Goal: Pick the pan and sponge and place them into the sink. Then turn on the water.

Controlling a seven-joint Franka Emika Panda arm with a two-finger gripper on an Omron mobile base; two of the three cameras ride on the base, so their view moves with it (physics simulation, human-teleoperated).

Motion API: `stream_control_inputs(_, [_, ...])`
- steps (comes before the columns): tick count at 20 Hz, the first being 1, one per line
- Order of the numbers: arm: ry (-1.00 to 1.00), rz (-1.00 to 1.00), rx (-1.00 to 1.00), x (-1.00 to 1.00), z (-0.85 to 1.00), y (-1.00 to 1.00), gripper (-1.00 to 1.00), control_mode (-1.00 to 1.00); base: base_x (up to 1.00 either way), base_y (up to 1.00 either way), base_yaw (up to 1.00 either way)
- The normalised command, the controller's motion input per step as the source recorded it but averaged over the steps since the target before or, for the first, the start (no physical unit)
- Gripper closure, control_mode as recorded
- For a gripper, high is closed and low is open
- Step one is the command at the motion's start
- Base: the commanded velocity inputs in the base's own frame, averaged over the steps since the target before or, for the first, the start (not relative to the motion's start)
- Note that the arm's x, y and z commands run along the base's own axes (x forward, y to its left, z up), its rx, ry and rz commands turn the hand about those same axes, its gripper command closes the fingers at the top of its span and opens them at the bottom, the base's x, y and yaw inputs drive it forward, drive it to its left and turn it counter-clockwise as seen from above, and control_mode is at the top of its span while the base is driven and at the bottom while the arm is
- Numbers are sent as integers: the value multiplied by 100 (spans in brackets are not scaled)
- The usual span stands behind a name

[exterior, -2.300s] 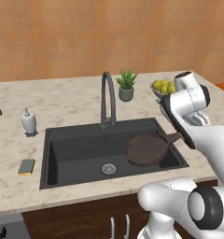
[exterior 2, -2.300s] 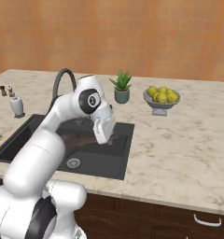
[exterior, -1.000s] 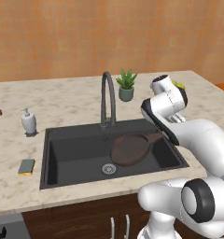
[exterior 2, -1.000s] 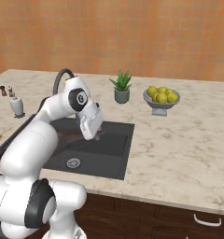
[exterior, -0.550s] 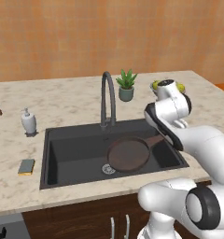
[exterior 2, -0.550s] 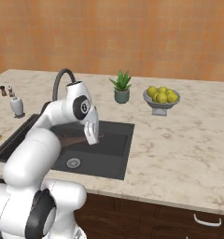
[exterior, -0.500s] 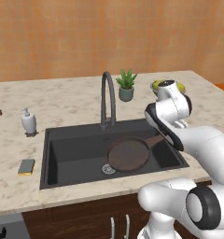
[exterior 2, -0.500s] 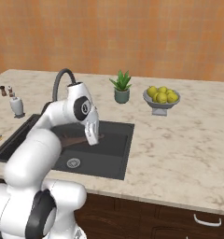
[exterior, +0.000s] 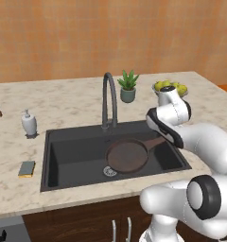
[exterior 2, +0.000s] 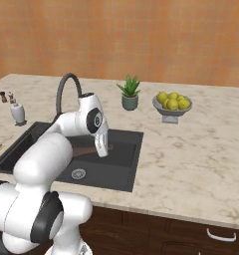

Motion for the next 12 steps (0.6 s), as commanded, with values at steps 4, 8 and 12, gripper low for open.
stream_control_inputs(4, [0, 0, 1, 16, -19, 8, 100, -100, 0, 0, 0])
stream_control_inputs(8, [0, -2, 0, 19, -22, 12, 100, -100, 0, 0, 0])
stream_control_inputs(12, [0, -4, 0, 24, -24, 11, 100, -100, 0, 0, 0])
